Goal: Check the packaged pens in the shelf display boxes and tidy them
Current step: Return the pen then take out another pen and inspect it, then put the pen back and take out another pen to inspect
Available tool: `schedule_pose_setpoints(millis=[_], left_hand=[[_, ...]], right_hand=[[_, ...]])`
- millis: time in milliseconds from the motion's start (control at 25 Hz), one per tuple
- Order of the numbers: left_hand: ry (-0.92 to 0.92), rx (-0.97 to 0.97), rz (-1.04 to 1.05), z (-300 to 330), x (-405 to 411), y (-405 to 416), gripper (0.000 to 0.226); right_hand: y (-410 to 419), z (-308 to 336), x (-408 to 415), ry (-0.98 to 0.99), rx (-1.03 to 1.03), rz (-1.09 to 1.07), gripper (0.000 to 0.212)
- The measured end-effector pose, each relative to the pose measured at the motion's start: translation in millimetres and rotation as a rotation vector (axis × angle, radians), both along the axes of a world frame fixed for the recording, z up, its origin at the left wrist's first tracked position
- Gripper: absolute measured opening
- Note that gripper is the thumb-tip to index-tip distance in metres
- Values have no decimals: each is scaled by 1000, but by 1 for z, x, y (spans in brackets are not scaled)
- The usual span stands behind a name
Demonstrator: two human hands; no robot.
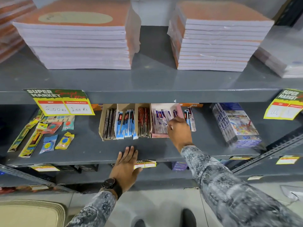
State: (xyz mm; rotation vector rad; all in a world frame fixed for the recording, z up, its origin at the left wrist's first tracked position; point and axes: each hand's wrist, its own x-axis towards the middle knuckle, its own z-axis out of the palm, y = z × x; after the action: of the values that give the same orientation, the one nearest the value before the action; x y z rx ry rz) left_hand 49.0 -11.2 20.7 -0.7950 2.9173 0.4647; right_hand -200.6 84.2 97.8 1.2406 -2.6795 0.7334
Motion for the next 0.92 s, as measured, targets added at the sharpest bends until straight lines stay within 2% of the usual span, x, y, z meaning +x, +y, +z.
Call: schedule_pose_setpoints(millis=[40,120,160,240,320,400,520,640,800,920], left_hand=[[8,-8,2,-2,1,1,71],[6,-21,1,-3,2,0,71],[-9,-38,-2,-3,2,0,71],[-30,-70,0,-4,1,3,73],[-57,-93,12,-7,0,6,76],[-83,-108,22,-9,-1,8,80],[-58,-103,19,-10,-2,8,86],[-57,-102,11,-9,-2,8,88],[-62,-89,17,-6,-2,8,88],[-68,-81,9,-4,-1,8,87]], right_hand=[[0,-3,-1,-36,74,40,16],[8,-7,-2,-41,54,75,21],[14,-10,-3,4,-11,32,19],[31,-16,-11,6,-179,-198,17],[48,-20,-29,-191,-257,-477,17],[57,-25,-44,-427,-162,-625,16],[56,-30,-48,-517,-12,-626,25],[48,-31,-51,-565,31,-666,30],[49,-29,-58,-658,-18,-718,38],[48,-27,-60,-636,-72,-750,44]])
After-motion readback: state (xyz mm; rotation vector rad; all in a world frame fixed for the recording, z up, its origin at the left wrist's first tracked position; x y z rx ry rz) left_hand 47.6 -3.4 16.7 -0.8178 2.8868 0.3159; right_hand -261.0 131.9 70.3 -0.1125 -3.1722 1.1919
